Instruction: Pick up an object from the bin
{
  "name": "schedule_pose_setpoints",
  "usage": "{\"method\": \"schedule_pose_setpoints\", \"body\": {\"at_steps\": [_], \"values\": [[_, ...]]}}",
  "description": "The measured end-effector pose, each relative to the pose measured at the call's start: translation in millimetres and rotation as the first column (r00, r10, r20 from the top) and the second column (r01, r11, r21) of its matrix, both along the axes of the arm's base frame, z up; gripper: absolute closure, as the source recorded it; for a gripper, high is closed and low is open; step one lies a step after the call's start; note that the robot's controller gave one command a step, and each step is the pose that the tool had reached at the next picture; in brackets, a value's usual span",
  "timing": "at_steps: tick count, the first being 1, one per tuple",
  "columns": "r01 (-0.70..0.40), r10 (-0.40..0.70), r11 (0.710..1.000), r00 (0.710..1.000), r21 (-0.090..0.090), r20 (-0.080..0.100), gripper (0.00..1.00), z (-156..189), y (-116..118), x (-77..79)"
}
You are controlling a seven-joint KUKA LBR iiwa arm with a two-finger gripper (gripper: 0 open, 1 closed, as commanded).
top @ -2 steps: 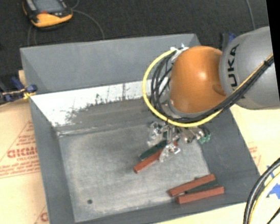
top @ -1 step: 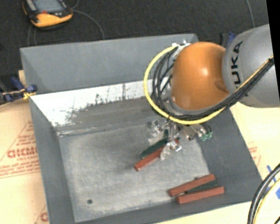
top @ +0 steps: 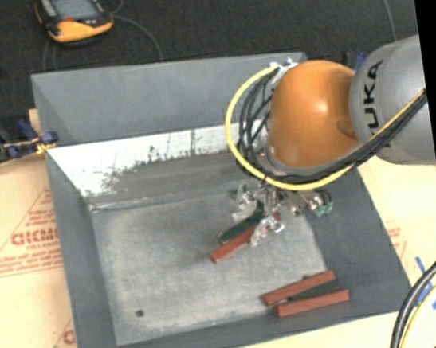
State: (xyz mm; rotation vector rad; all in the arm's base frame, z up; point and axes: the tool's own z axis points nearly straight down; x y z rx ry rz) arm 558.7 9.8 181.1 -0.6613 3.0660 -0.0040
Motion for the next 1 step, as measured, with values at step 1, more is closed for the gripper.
{"method": "schedule_pose_setpoints", "body": {"at_steps": [1], "values": [[0.002,-0.002,1.000,1.000,0.000,0.000,1.00,6.6,-0.3,0.4]]}}
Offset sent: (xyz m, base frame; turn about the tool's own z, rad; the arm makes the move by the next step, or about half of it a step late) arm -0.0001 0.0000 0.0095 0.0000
